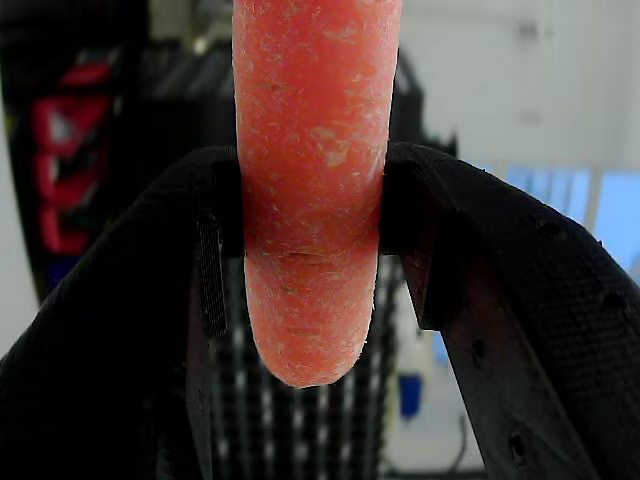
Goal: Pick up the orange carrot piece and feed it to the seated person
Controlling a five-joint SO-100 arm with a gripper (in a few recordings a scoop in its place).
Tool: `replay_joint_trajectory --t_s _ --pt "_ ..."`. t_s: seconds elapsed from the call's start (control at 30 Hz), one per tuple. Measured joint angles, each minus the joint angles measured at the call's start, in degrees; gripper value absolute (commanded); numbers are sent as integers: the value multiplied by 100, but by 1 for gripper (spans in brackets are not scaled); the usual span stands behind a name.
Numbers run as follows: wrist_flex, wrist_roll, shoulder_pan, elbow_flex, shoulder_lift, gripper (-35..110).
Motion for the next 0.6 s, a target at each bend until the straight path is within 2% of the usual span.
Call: replay_joint_trajectory --t_s 0.3,0.6 --pt "0 -44 -1213 -1468 -1169 -3" --pt "0 -44 -1485 -1995 -1468 -3"
